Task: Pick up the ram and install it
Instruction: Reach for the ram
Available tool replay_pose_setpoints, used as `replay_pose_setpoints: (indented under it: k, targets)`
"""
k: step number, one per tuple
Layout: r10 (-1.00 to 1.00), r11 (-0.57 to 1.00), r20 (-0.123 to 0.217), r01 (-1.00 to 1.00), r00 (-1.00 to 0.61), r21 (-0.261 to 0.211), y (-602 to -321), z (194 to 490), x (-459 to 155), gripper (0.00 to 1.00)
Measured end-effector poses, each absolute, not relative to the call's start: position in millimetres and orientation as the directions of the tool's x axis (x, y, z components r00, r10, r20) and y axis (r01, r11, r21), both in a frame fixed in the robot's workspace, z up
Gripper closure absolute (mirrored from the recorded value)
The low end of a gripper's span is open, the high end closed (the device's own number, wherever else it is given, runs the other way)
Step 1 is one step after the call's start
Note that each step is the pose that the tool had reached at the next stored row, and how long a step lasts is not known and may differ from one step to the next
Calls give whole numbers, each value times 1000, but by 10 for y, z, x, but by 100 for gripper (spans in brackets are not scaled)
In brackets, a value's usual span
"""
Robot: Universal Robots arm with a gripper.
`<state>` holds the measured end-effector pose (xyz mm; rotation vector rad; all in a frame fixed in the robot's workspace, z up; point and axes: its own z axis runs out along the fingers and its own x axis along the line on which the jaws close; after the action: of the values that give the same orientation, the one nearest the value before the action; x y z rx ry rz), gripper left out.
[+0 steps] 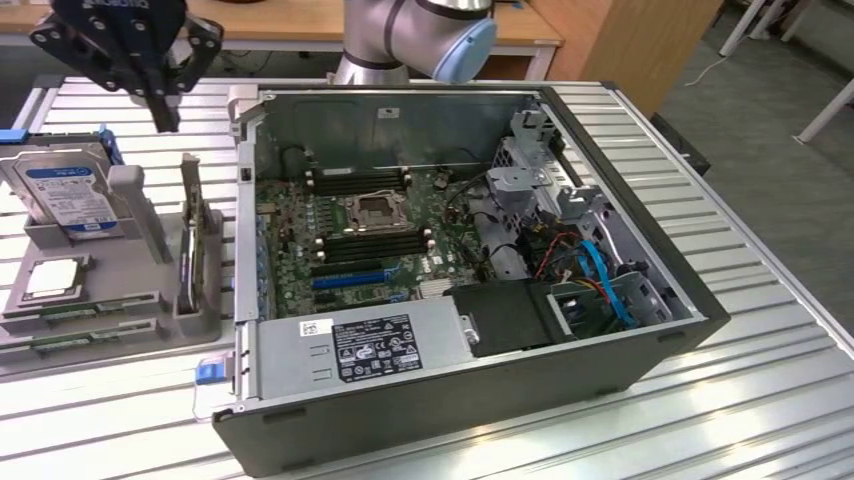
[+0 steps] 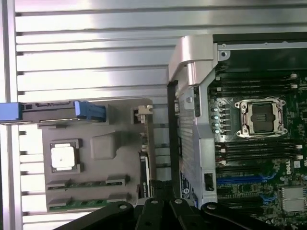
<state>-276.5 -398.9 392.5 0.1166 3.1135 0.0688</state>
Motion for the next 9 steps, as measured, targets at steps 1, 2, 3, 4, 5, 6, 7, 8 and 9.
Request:
replay_pose_setpoints:
  k: [1, 2, 3, 4, 5, 6, 7, 8, 9]
  targets:
    - [75, 996, -23, 74, -997, 45, -3988, 3924, -2802, 90]
    - [75, 996, -24, 74, -997, 45, -3988, 3924, -2839, 90]
    - [75, 996, -24, 74, -997, 45, -3988, 3924, -2875, 90]
    - [75, 996, -24, 74, -997, 45, -3988, 3924, -2910, 90]
    - [75, 996, -24, 74, -997, 45, -3989, 3923, -2944, 90]
    - [75, 996, -24, 74, -997, 45, -3988, 3924, -2982, 90]
    - [75, 996, -24, 74, -997, 45, -3988, 3923, -3017, 90]
    - [75, 996, -24, 74, -997, 45, -3989, 3923, -3051, 90]
    - [75, 996, -24, 74, -997, 45, -3988, 3922, -3085, 90]
